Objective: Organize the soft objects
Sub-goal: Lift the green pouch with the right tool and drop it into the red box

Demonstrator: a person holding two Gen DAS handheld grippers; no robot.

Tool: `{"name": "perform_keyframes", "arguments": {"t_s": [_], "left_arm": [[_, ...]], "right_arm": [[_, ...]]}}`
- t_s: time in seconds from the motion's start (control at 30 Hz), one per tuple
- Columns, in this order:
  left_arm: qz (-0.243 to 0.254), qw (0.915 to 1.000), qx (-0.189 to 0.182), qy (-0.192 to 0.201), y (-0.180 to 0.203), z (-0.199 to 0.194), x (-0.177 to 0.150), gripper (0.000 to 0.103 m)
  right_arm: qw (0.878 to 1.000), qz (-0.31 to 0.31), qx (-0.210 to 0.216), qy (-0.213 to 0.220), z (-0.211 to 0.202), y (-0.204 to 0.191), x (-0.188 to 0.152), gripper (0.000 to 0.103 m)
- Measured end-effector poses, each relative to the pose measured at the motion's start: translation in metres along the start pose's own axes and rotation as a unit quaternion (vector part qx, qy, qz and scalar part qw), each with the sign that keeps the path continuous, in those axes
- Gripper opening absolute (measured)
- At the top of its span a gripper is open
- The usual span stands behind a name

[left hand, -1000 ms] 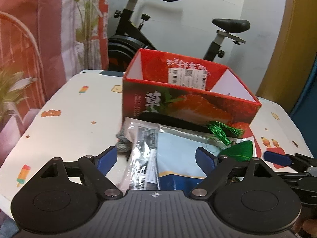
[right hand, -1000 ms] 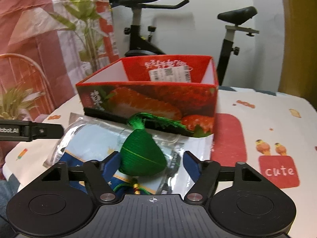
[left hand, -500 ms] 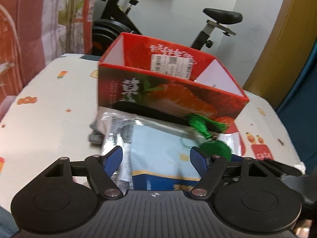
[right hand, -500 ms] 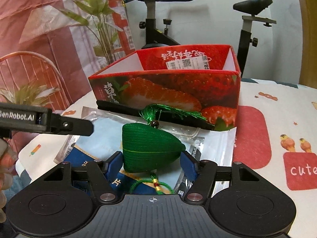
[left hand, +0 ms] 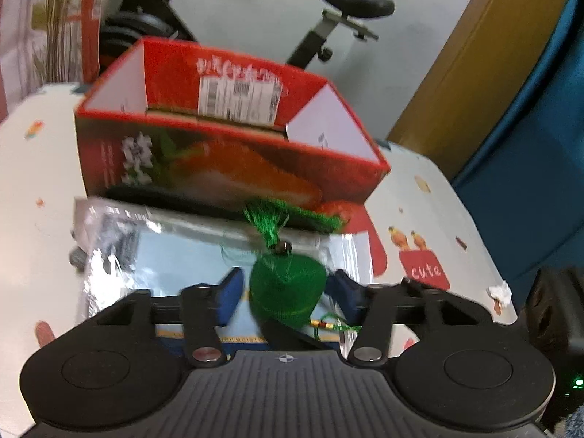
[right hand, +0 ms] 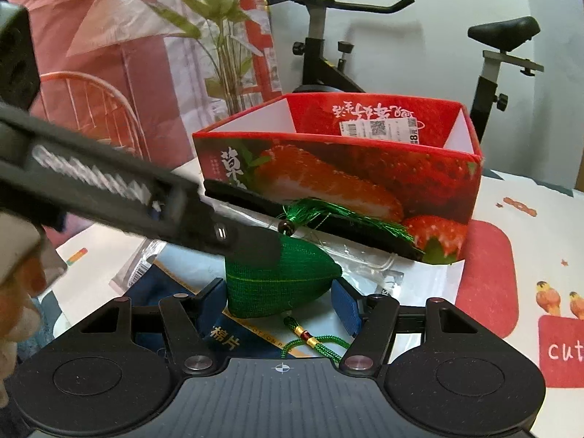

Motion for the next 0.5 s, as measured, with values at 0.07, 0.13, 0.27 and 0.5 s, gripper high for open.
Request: {"name": "perform_keyframes", "arguments": {"t_s": [0.07, 0.13, 0.27, 0.5], "left_arm": [[-0.014, 0.9998, -0.005, -0.015, -0.003, 0.009, -0.006, 0.04], [-0.031, 0.9992, -0.015, -0.02, -0.006, 0.014, -0.009, 0.04], [-0.042, 0.9986, -0.026, -0.019, -0.008, 0.017, -0.01, 0.04], [-0.046, 0.9983, -0.033, -0.015, -0.007, 0.016, -0.01, 0.04]], "right_arm": [[1.0, 0.003, 0.002, 0.0, 0.0, 0.001, 0.0, 0.06], [1.0, 0.003, 0.0, -0.001, 0.001, 0.002, 0.0, 0.06], [1.0, 0.0, -0.004, -0.003, 0.003, 0.001, 0.0, 0.059], [1.0, -0.005, -0.011, 0.009, -0.003, -0.001, 0.006, 0.053]]}}
Point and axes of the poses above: each gripper's, at about its wrist camera, not at the fingertips, and z roughly the way its jaws point, y to its right, x to its top, the point moved 9 cm from there along z, roughly the way its jaws point, and after that the axes turned 1 degree about y, right-handed, at the moved point
